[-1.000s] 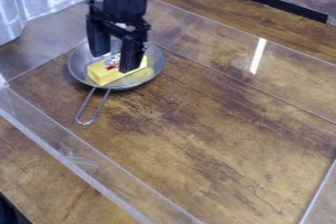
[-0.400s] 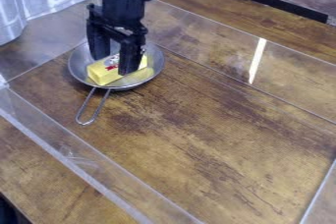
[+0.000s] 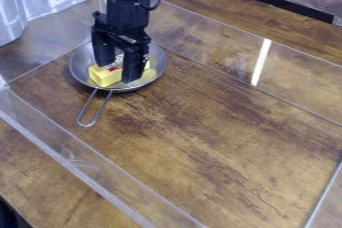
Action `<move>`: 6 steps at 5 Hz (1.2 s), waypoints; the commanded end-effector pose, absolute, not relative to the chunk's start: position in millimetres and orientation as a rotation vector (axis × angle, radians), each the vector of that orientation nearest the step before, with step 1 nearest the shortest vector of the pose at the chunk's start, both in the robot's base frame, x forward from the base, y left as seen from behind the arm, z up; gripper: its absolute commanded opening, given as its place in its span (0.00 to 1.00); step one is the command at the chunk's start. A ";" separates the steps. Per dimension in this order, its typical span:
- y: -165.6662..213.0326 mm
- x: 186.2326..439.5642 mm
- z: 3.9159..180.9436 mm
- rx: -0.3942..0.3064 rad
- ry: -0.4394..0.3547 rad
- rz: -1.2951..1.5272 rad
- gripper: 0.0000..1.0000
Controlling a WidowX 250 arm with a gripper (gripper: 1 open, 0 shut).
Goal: Remove the yellow object from inside the silver pan and put it on the table
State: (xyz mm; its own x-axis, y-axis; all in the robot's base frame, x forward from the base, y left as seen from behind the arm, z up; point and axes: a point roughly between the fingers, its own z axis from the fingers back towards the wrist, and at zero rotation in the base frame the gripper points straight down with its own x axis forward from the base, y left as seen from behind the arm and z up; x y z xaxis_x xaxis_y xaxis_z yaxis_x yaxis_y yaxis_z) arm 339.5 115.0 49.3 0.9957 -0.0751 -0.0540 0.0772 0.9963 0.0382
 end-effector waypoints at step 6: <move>137.8 356.9 31.9 0.084 -0.009 -0.091 1.00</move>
State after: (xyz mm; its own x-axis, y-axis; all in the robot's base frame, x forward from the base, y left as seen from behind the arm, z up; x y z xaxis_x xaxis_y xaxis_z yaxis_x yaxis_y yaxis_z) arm 360.9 130.5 36.7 0.9950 -0.0987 0.0133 0.0971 0.9914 0.0878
